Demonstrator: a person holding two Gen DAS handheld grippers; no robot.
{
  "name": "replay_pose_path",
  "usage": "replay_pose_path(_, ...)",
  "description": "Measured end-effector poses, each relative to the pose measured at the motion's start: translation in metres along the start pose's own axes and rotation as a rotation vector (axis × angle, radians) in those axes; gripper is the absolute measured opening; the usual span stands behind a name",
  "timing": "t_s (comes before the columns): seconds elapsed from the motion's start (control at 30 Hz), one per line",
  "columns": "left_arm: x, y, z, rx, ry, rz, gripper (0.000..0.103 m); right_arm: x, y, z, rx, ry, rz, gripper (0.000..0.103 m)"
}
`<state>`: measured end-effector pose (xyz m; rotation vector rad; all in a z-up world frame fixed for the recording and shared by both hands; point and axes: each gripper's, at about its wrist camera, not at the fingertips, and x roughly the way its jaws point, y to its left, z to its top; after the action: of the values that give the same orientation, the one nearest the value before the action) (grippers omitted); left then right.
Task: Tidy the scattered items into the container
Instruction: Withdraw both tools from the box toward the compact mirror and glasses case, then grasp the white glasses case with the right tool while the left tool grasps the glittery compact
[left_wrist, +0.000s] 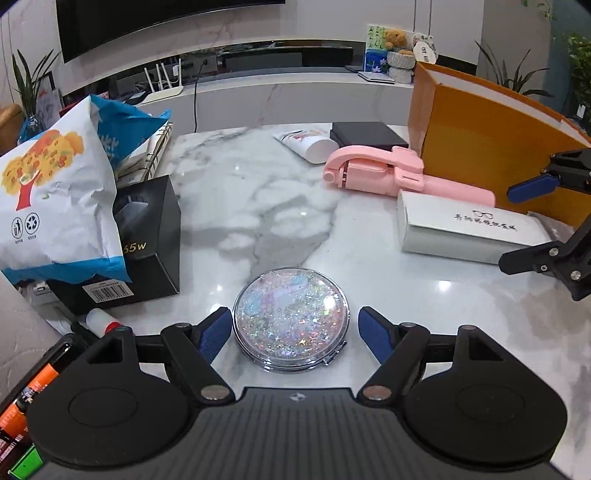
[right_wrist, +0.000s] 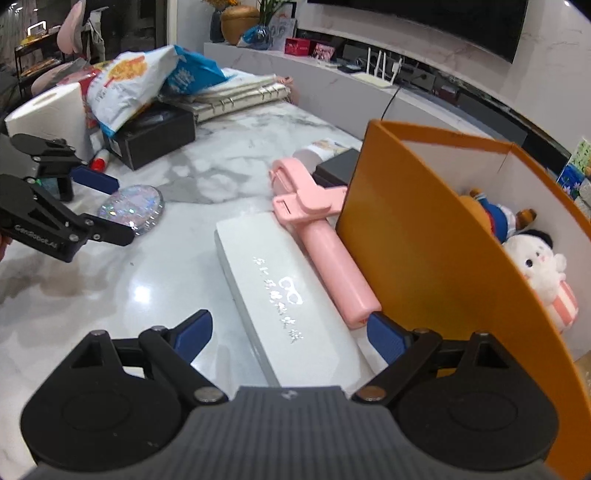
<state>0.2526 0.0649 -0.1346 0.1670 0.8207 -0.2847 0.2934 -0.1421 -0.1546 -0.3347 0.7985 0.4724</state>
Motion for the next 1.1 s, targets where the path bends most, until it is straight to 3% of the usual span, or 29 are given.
replay_pose_path(0.43, 0.006, 0.0, -0.002, -0.041, -0.01, 0.002, 0.094, 0.019, -0.003, -0.004, 0.003, 0.04, 0.018, 0.088)
replay_pose_path(0.57, 0.005, 0.0, -0.002, -0.036, 0.001, -0.004, 0.09, 0.017, -0.006, -0.001, 0.019, 0.061, 0.0, 0.077)
replay_pose_path(0.63, 0.003, -0.001, -0.003, -0.028, -0.003, -0.013, 0.084, 0.016, -0.007, 0.0, 0.021, 0.075, 0.007, 0.075)
replay_pose_path(0.77, 0.002, -0.001, -0.003, -0.013, 0.002, -0.018, 0.084, 0.012, 0.001, 0.001, 0.003, 0.108, 0.011, 0.07)
replay_pose_path(1.1, -0.01, -0.005, -0.005, 0.019, -0.015, -0.018, 0.084, -0.006, 0.018, 0.001, 0.006, 0.139, 0.044, 0.067)
